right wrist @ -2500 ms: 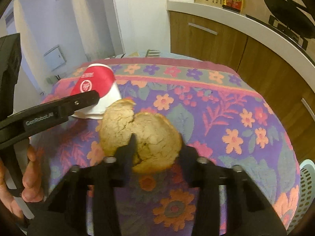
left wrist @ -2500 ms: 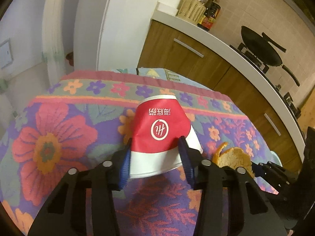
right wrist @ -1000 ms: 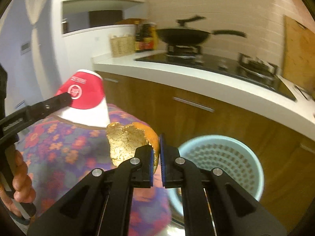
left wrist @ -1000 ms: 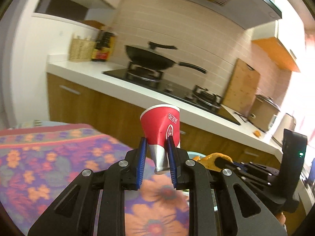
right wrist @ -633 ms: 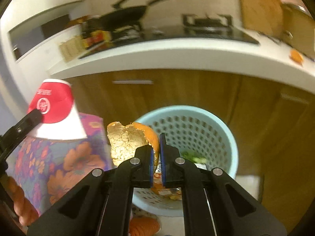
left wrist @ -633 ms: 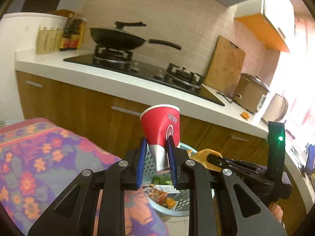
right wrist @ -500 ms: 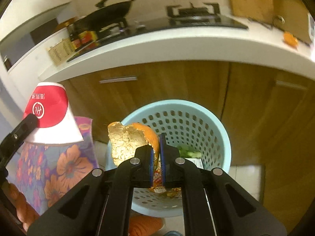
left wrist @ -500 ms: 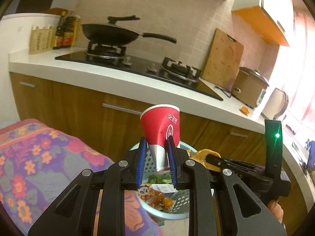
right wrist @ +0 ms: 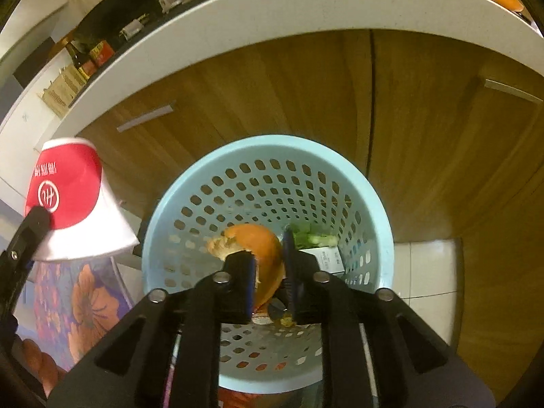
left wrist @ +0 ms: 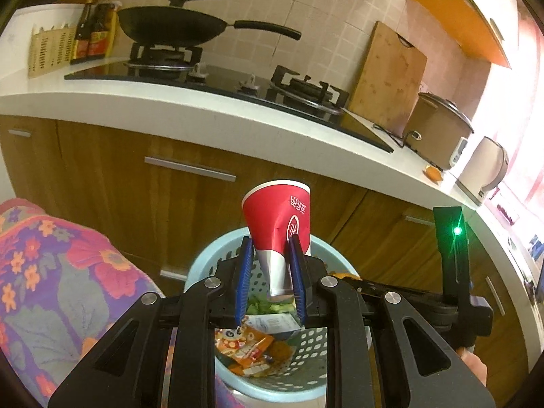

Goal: Collect trash
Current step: 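Carry the cup and bread crust over the wastebasket and open both grippers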

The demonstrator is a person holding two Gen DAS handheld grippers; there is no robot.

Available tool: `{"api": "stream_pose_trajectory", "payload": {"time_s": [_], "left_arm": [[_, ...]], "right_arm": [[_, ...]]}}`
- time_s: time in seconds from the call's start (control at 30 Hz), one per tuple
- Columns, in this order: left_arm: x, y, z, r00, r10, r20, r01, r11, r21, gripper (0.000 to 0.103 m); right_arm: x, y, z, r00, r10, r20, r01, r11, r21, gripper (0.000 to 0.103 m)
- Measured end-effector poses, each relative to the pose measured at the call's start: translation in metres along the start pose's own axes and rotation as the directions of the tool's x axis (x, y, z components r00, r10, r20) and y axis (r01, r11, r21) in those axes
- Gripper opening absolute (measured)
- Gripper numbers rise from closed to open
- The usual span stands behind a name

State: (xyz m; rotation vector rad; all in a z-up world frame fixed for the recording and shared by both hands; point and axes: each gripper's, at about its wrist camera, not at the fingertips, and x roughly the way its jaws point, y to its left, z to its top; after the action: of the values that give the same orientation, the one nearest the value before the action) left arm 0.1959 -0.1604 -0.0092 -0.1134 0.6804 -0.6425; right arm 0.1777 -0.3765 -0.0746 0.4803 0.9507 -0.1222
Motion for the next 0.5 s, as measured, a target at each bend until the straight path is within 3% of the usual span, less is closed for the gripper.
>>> {"api": "stream_pose_trajectory", "payload": {"time_s": [0.07,0.27,0.37,0.5], "left_arm": [[0.003,-0.002,-0.001,1.000,0.000,-0.005,0.000,1.000,0.005,0.020],[0.014,-0.003,-0.005,1.000,0.002,-0.026,-0.002,1.000,0.009,0.021],[0.016,-0.002,-0.005,0.999,0.011,-0.030,-0.011,1.000,0.001,0.021],[0.016,0.000,-0.004,0.999,0.007,-0.033,-0.008,1.000,-0.007,0.020]], "right_arm": [[0.000,-0.001,-0.001,1.000,0.008,-0.003,-0.008,1.000,-0.010,0.022],[-0.014,-0.002,-0.003,0.999,0.026,0.027,-0.025,0.999,-0.025,0.024],[-0.021,0.000,-0.002,0.998,0.054,0.038,-0.053,0.998,-0.033,0.034],[-0.037,0.004,-0.001,0.994,0.064,0.085,-0.060,0.997,-0.049,0.038]]}}
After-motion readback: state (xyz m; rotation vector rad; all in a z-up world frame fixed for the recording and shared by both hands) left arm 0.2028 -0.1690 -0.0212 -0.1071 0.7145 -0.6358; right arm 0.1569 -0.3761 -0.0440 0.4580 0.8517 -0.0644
